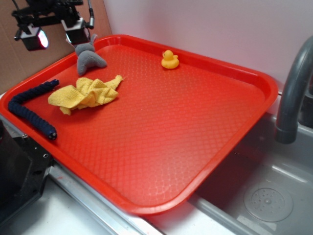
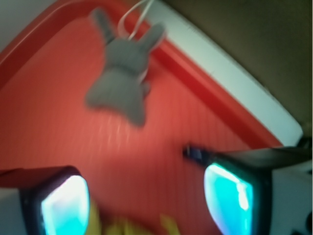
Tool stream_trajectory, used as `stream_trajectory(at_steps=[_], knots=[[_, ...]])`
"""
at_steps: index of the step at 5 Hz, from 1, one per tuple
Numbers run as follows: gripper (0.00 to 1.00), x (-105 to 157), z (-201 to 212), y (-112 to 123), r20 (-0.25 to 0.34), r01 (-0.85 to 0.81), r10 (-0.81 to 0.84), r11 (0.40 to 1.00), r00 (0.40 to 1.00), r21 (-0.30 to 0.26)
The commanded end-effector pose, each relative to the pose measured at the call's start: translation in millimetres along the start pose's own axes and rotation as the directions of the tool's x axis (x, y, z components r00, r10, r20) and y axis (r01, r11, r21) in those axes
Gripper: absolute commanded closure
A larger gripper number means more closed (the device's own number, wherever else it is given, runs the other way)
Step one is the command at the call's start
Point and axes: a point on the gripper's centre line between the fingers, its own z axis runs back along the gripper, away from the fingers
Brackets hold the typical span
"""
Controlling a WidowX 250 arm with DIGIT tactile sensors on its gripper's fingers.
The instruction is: Grab the gray animal.
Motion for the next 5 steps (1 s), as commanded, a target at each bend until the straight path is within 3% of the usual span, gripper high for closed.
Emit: stream_trajectory(at_steps=[1,2,3,4,5], knots=[[0.0,69.8,-27.3,-12.2,0.11,-0.028,0.029,1.0,0.994,-0.013],[0.0,67.0,-54.2,-22.7,0.071,-0.068,0.066,0.998,0.995,0.016],[1.0,48.5,-62.5,-17.5,-0.009,-0.032,0.032,0.998,0.999,0.05],[1.0,28.6,-43.8,-13.3,-0.049,0.04,-0.036,0.995,0.998,0.089],[1.0,9.3,0.3,-25.0,-0.063,0.191,-0.188,0.98,0.98,0.062]])
